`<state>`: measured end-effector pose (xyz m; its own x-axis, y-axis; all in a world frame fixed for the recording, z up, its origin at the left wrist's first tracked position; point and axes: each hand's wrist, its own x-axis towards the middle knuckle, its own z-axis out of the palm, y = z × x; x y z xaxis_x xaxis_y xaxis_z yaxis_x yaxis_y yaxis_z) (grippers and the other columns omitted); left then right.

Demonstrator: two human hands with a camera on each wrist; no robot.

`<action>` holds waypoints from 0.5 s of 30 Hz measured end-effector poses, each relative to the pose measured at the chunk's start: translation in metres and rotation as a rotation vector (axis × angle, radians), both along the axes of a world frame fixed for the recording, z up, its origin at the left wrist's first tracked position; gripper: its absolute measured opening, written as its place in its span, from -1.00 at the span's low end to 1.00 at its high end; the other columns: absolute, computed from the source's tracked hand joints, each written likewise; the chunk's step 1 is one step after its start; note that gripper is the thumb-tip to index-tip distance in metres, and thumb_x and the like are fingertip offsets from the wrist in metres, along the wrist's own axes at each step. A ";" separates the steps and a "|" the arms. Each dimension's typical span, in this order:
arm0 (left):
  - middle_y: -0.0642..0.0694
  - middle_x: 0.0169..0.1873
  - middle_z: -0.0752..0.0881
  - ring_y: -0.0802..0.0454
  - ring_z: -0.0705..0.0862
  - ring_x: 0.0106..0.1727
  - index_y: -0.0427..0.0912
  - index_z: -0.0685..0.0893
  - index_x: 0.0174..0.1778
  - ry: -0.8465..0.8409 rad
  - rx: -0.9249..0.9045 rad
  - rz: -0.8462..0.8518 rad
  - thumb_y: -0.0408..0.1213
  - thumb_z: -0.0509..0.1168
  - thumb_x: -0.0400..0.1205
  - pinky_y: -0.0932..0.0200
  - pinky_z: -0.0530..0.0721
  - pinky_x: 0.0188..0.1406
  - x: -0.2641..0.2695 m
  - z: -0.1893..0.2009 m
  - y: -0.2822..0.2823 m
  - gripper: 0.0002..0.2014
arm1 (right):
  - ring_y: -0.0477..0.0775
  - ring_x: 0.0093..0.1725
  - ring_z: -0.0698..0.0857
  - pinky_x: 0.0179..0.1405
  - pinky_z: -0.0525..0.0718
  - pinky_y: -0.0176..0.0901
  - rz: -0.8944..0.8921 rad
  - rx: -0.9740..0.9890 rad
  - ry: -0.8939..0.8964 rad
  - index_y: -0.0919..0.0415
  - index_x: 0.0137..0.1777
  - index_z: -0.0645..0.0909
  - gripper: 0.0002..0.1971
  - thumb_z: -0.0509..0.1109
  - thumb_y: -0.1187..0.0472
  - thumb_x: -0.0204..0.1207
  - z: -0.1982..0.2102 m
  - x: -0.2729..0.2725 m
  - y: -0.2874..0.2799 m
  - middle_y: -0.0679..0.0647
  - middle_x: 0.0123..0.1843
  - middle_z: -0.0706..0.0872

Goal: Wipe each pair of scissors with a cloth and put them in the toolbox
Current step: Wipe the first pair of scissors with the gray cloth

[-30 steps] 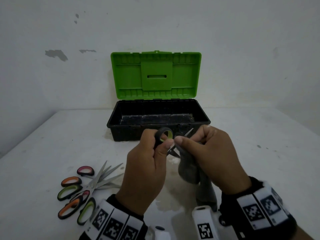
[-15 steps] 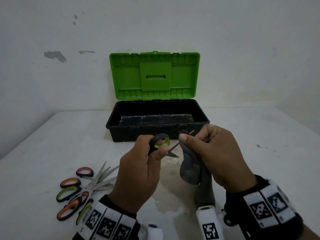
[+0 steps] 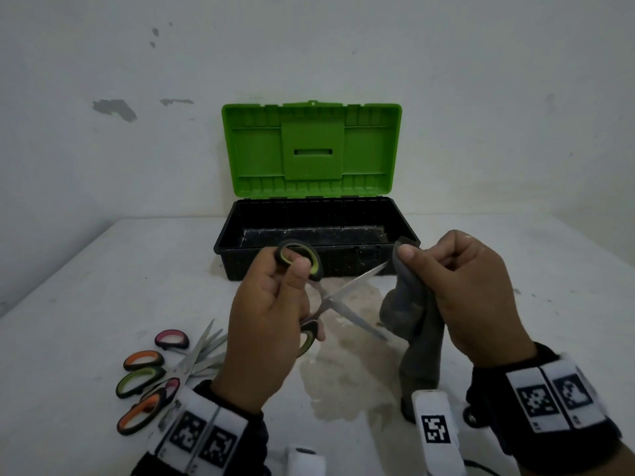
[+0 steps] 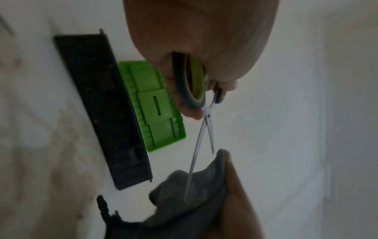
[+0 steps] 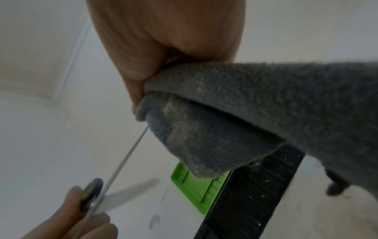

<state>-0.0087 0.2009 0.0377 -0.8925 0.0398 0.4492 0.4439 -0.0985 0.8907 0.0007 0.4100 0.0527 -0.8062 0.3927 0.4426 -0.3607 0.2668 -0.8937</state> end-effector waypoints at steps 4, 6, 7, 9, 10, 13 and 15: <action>-0.02 -0.50 0.18 0.10 0.21 -0.54 -0.19 0.65 -0.03 -0.398 0.336 -0.122 -0.09 0.23 0.66 0.16 0.54 -0.60 -0.009 0.004 -0.002 -0.77 | 0.10 -0.39 0.76 -0.38 0.71 -0.13 0.090 0.138 0.043 0.29 -0.36 0.59 -0.65 0.64 0.03 0.20 0.002 0.008 -0.009 0.13 -0.38 0.78; -0.02 -0.49 0.18 0.11 0.22 -0.54 -0.16 0.67 -0.04 -0.467 0.397 -0.130 -0.10 0.21 0.70 0.18 0.52 -0.64 -0.011 0.005 -0.002 -0.78 | 0.19 -0.36 0.79 -0.38 0.74 -0.06 0.148 0.127 0.038 0.25 -0.38 0.59 -0.67 0.66 0.06 0.17 -0.001 0.009 -0.015 0.15 -0.35 0.81; -0.02 -0.48 0.17 0.11 0.22 -0.54 -0.16 0.67 -0.04 -0.481 0.407 -0.133 -0.11 0.20 0.71 0.18 0.52 -0.65 -0.011 0.005 -0.001 -0.78 | 0.23 -0.35 0.79 -0.38 0.75 -0.01 0.175 0.121 0.032 0.18 -0.40 0.59 -0.69 0.67 0.06 0.16 -0.002 0.009 -0.018 0.16 -0.34 0.82; -0.05 -0.46 0.14 0.10 0.20 -0.53 -0.17 0.67 -0.04 -0.498 0.411 -0.141 -0.10 0.21 0.71 0.18 0.51 -0.66 -0.008 0.006 0.002 -0.77 | 0.27 -0.33 0.79 -0.37 0.76 0.10 0.180 0.166 0.019 0.10 -0.41 0.60 -0.69 0.69 0.00 0.15 -0.005 0.010 -0.026 0.16 -0.34 0.82; -0.06 -0.44 0.13 0.10 0.20 -0.53 -0.19 0.68 -0.01 -0.508 0.407 -0.142 -0.08 0.21 0.70 0.18 0.51 -0.67 -0.006 0.006 0.004 -0.75 | 0.27 -0.32 0.78 -0.36 0.76 0.14 0.170 0.200 0.013 0.10 -0.40 0.61 -0.67 0.70 -0.03 0.16 -0.005 0.011 -0.030 0.16 -0.35 0.81; -0.11 -0.40 0.11 0.06 0.21 -0.50 -0.28 0.67 0.12 -0.540 0.404 -0.130 -0.05 0.23 0.69 0.19 0.52 -0.68 -0.001 0.008 0.007 -0.66 | 0.24 -0.33 0.78 -0.33 0.74 0.21 0.147 0.205 0.009 0.11 -0.40 0.63 -0.67 0.73 -0.01 0.18 -0.005 0.010 -0.037 0.15 -0.36 0.80; -0.12 -0.40 0.12 0.03 0.23 -0.50 -0.28 0.66 0.11 -0.556 0.397 -0.119 -0.06 0.23 0.69 0.19 0.51 -0.68 0.000 0.008 0.008 -0.67 | 0.24 -0.35 0.76 -0.36 0.74 0.19 0.125 0.203 0.008 0.11 -0.42 0.64 -0.67 0.73 -0.01 0.18 -0.005 0.009 -0.039 0.13 -0.38 0.79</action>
<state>-0.0083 0.2093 0.0458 -0.9942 0.0791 -0.0731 -0.1024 -0.4833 0.8694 0.0098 0.3708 0.0476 -0.8391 0.1923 0.5088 -0.4092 0.3931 -0.8234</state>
